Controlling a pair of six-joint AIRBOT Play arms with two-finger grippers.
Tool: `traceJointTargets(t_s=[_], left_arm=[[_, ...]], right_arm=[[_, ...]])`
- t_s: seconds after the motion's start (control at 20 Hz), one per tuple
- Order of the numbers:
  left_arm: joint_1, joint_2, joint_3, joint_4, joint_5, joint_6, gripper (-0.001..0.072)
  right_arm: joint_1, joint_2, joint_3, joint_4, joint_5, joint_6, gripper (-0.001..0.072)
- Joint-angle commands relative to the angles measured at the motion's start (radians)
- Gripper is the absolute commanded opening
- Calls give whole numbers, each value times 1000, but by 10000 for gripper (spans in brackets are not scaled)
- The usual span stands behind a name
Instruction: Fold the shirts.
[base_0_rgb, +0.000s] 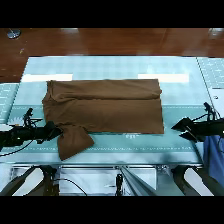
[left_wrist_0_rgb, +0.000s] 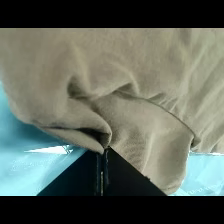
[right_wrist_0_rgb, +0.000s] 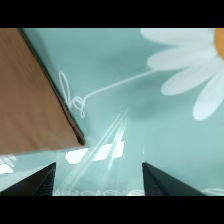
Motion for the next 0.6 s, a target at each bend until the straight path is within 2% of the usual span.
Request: traceJointTargets(t_s=[0.0, 0.1, 0.3, 0.55], left_arm=[[0, -1, 0, 0, 5, 5, 21], [0, -1, 0, 0, 5, 5, 21], [0, -1, 0, 2, 3, 6, 21], [0, 0, 10, 11, -5, 5, 21]], right_arm=[[87, -38, -29, 10, 24, 0, 618], [168, -85, -28, 11, -42, 20, 618], [262, -197, 43, 112, -154, 13, 618], [390, -309, 136, 169, -192, 15, 616]])
